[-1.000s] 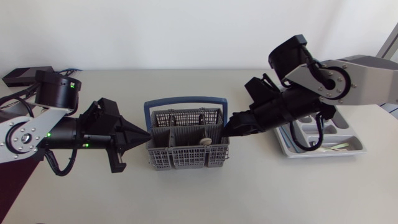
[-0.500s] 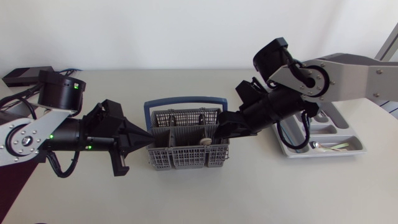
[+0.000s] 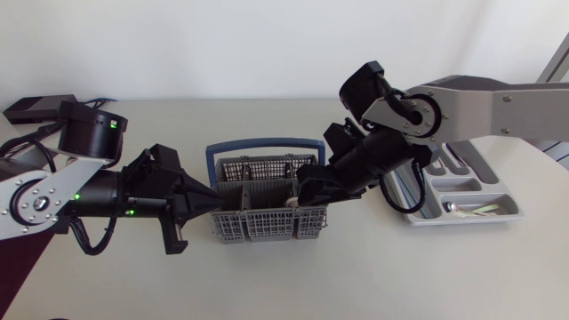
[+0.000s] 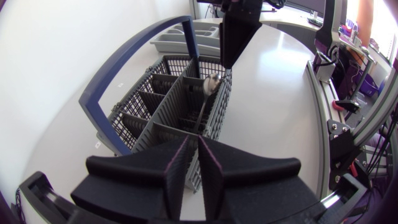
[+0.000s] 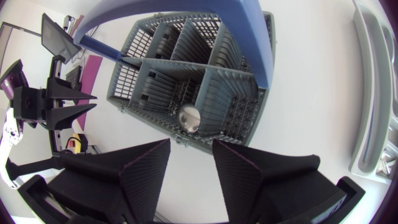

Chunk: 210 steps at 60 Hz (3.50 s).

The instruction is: Sort the cutlery from the basket into the organizer compartments.

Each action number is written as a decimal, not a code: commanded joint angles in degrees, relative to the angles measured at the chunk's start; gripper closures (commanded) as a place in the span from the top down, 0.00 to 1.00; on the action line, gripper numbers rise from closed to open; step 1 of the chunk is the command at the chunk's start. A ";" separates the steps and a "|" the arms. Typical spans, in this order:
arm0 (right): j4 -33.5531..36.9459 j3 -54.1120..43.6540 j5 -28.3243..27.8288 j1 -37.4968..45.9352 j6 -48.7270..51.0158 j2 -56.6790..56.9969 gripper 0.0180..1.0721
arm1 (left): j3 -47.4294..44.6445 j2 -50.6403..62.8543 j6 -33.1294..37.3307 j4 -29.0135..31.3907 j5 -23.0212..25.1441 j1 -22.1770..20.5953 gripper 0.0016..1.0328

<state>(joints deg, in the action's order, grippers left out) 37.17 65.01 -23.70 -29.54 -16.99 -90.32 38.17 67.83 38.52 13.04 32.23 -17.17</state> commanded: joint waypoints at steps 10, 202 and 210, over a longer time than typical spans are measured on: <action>1.15 3.10 0.50 -0.78 -2.69 -3.46 0.50 | -1.08 -0.77 -1.08 -0.21 -0.32 -0.67 0.13; 36.22 23.23 -14.26 9.32 12.16 10.52 0.05 | -0.38 -7.98 -2.66 4.98 -5.25 -4.98 0.13; 39.74 20.59 -10.75 15.83 16.20 14.21 0.05 | -0.29 -8.33 -2.75 5.16 -5.42 -5.24 0.13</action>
<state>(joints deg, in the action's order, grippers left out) 74.52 87.72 -35.79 -16.91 -4.25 -78.19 37.43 60.36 37.04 17.74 26.89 -21.89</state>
